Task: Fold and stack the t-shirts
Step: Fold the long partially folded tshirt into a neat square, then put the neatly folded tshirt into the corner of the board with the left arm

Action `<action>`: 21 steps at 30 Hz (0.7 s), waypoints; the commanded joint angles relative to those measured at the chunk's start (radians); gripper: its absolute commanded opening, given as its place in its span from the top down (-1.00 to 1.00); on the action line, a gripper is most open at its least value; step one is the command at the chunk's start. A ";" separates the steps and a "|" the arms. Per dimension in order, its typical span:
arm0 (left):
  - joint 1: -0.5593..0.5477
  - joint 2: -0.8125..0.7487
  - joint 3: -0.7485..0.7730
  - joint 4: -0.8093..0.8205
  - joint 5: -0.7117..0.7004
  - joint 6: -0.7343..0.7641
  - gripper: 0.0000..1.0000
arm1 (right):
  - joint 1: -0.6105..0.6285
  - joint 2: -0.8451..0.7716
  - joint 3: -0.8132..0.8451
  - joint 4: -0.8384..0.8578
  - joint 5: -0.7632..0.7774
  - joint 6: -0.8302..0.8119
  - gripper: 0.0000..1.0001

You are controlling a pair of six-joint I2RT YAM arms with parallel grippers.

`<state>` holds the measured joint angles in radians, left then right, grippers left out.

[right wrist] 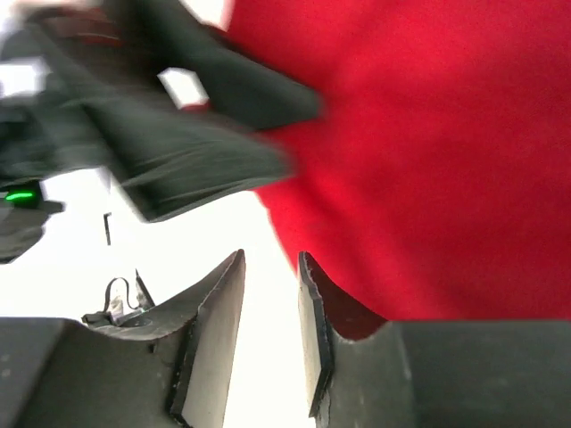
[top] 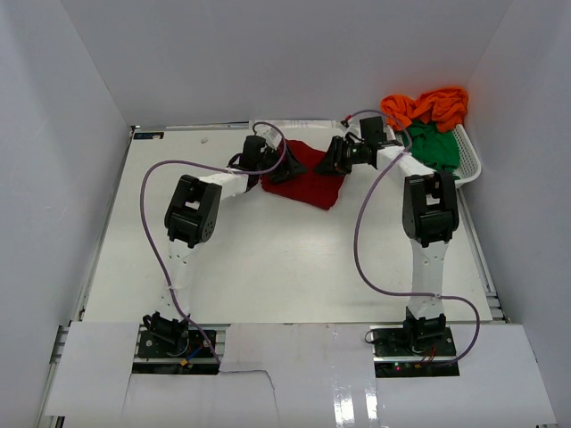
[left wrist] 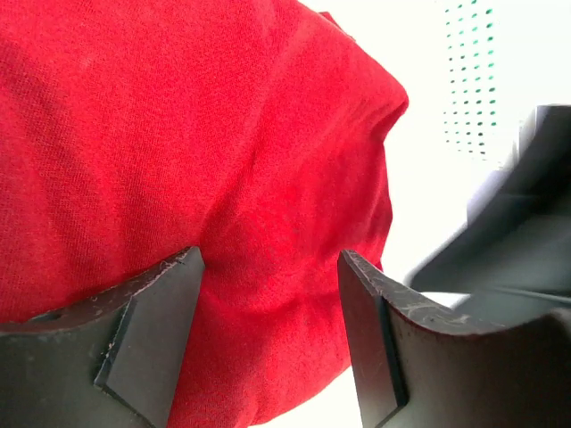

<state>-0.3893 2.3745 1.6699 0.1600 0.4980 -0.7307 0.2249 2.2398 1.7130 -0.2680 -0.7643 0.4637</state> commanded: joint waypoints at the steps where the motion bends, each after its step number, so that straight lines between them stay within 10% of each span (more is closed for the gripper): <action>1: 0.020 -0.001 -0.025 -0.154 -0.167 0.054 -0.50 | -0.002 -0.201 0.018 0.024 0.032 -0.051 0.26; 21: 0.388 -0.044 0.177 -0.565 -0.406 0.174 -0.58 | -0.009 -0.546 -0.214 -0.051 0.183 -0.137 0.23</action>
<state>-0.0715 2.3741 1.8317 -0.1566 0.3050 -0.6758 0.2222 1.7252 1.5127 -0.3122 -0.5800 0.3496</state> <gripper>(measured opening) 0.775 0.384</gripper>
